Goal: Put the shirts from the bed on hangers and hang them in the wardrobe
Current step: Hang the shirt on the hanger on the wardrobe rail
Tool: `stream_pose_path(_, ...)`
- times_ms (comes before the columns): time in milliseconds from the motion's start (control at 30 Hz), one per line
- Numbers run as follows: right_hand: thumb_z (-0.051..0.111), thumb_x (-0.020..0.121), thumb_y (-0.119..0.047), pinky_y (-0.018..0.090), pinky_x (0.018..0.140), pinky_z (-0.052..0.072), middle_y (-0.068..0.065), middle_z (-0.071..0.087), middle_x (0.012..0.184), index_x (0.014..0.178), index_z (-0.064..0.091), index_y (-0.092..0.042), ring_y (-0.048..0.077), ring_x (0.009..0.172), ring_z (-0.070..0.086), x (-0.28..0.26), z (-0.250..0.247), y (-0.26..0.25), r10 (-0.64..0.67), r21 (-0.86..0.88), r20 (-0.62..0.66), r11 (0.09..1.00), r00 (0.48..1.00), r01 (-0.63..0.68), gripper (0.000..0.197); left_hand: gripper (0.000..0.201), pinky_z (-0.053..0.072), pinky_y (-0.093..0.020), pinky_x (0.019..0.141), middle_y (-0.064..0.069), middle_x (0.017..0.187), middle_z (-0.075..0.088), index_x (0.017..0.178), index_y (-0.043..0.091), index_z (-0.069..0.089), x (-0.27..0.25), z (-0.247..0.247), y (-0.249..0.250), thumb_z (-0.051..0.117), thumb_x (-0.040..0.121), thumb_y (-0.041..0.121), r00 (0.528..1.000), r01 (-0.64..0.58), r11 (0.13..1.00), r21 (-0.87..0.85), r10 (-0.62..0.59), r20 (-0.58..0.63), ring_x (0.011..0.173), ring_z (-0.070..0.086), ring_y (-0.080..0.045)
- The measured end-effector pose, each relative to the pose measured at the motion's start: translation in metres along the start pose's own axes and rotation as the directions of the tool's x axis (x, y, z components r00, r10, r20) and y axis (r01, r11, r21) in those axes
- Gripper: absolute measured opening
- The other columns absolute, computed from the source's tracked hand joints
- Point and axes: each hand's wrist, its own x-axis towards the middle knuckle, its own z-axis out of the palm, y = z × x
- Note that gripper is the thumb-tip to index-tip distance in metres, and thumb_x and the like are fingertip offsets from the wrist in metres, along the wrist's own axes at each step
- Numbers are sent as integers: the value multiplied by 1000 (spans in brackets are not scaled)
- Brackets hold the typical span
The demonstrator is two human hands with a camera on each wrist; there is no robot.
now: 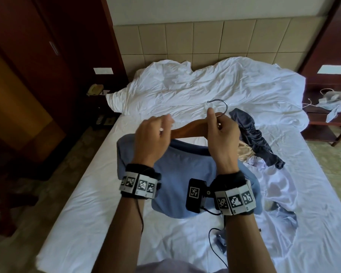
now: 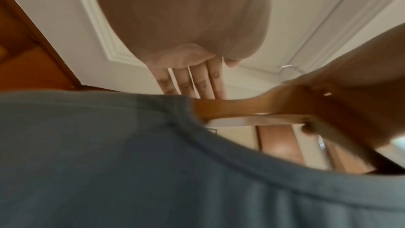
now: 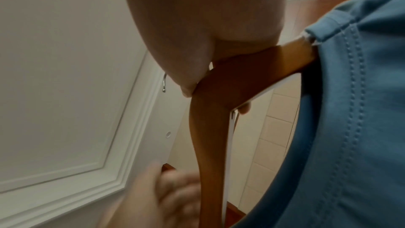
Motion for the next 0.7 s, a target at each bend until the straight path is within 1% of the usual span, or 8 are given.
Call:
stream_pose_path(67,55,109,-40,26,64,49,2,70,70,73,63,-14,8,65,63,-2,5,-3,-12,25,55,1000,998,10,46,52,49,-37,62,6,66,65,77,12,64,-1,14,24,35,110,39,999,-41,998,-45,42,14,66,64,-16)
stream_pose_path(133,52,110,-41,29,67,53,1,72,75,80,67,-13,11,70,68,-3,7,-3,-39,49,123,998,992,34,43,55,45,-35,53,9,53,51,65,14,50,-1,22,31,33,111,39,999,3,1000,14,-3,-42,52,56,-19)
stream_pose_path(233,42,113,-44,35,82,57,-3,76,96,100,72,-16,13,92,73,0,2,3,-82,98,218,993,973,62,44,67,34,-31,49,-3,49,55,54,13,43,-1,22,19,25,110,43,968,147,984,98,-123,-217,46,53,-24)
stream_pose_path(300,39,114,-45,37,84,58,-4,75,99,102,72,-16,13,95,73,4,-5,11,-81,64,263,996,962,66,45,67,29,-31,52,-9,51,58,52,15,43,1,16,10,24,109,44,920,239,968,84,-198,-339,46,50,-25)
stream_pose_path(367,37,113,-48,39,82,54,-2,73,91,93,70,-17,18,92,72,8,-11,20,-31,-127,346,989,938,79,50,67,32,-32,50,-10,52,59,53,13,44,5,8,0,25,109,43,873,301,952,45,-257,-416,47,50,-28)
stream_pose_path(467,27,110,-56,42,70,39,10,62,76,76,55,-17,39,90,68,5,-11,28,112,-505,450,850,886,149,59,68,34,-32,47,-4,49,53,54,8,49,11,-2,-11,28,110,38,836,338,941,13,-294,-463,44,48,-26)
stream_pose_path(600,29,111,-52,39,67,29,24,72,88,69,56,-14,46,90,66,-1,-4,35,-1,-514,350,835,937,193,63,65,26,-29,46,-2,47,48,53,5,49,14,-13,-18,30,110,32,822,323,946,-15,-289,-491,41,42,-22)
stream_pose_path(700,24,109,-56,39,66,32,20,70,79,62,44,-17,45,81,64,1,-3,40,-12,-517,305,838,952,176,64,67,36,-38,42,-7,46,51,54,4,49,14,-17,-24,28,110,34,820,318,946,-57,-305,-484,41,48,-26)
